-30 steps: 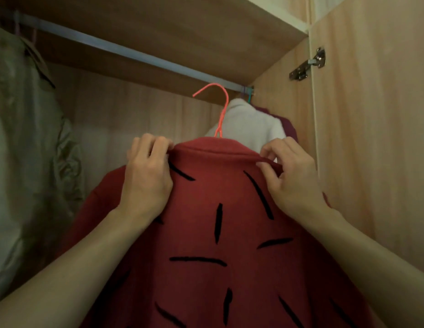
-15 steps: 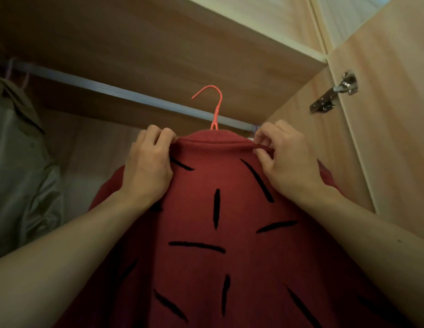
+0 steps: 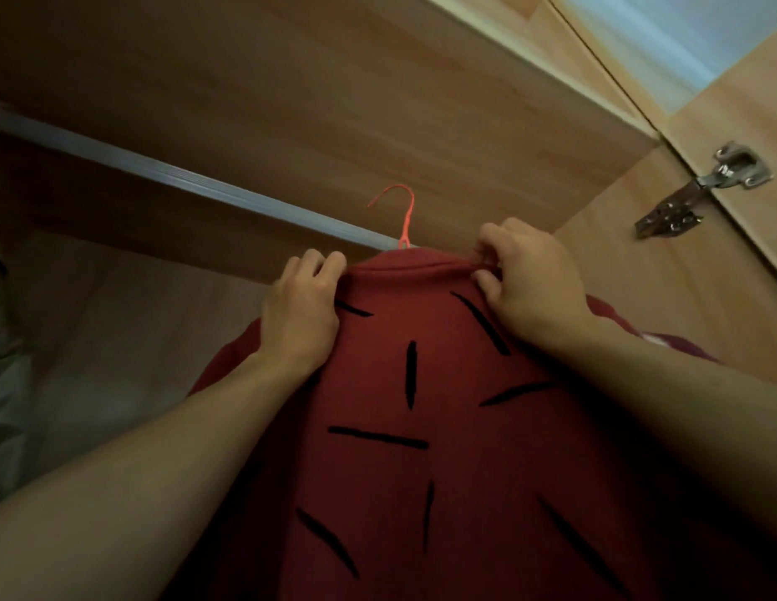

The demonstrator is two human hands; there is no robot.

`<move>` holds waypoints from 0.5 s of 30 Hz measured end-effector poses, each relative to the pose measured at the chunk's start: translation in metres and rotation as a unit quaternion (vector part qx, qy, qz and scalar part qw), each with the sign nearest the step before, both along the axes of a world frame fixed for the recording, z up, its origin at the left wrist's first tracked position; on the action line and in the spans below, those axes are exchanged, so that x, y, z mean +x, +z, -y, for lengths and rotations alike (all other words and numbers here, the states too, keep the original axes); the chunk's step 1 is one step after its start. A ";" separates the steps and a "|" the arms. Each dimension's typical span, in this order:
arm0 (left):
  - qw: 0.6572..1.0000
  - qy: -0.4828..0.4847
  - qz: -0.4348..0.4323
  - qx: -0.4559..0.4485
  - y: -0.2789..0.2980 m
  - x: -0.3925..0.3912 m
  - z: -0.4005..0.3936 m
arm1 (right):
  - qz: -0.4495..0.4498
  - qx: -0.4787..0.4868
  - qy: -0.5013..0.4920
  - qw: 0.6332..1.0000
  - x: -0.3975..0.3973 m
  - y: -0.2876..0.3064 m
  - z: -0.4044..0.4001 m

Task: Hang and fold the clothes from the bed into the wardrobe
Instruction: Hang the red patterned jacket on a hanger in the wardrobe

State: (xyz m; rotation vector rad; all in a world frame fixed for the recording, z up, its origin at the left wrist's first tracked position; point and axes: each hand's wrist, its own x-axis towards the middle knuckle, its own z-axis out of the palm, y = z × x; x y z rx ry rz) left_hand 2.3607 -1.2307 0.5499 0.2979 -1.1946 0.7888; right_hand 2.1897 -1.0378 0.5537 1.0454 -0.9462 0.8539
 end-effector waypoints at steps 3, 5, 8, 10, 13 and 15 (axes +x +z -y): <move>1.000 0.000 -0.003 -0.008 0.013 -0.012 0.026 | 0.006 0.004 -0.021 1.000 -0.007 0.014 0.022; 1.000 0.015 -0.001 -0.011 0.021 -0.015 0.038 | -0.002 0.008 -0.027 1.000 -0.009 0.021 0.034; 1.000 0.018 -0.001 -0.019 0.040 -0.021 0.052 | 0.001 0.000 -0.026 1.000 -0.012 0.032 0.046; 0.999 0.015 0.001 -0.033 0.051 -0.027 0.059 | 0.003 -0.009 -0.023 1.000 -0.019 0.037 0.051; 0.999 0.006 0.013 -0.040 0.054 -0.043 0.074 | -0.001 -0.001 -0.033 0.999 -0.028 0.037 0.063; 1.000 -0.010 0.009 -0.012 0.048 -0.059 0.089 | 0.007 0.013 -0.046 0.999 -0.035 0.031 0.075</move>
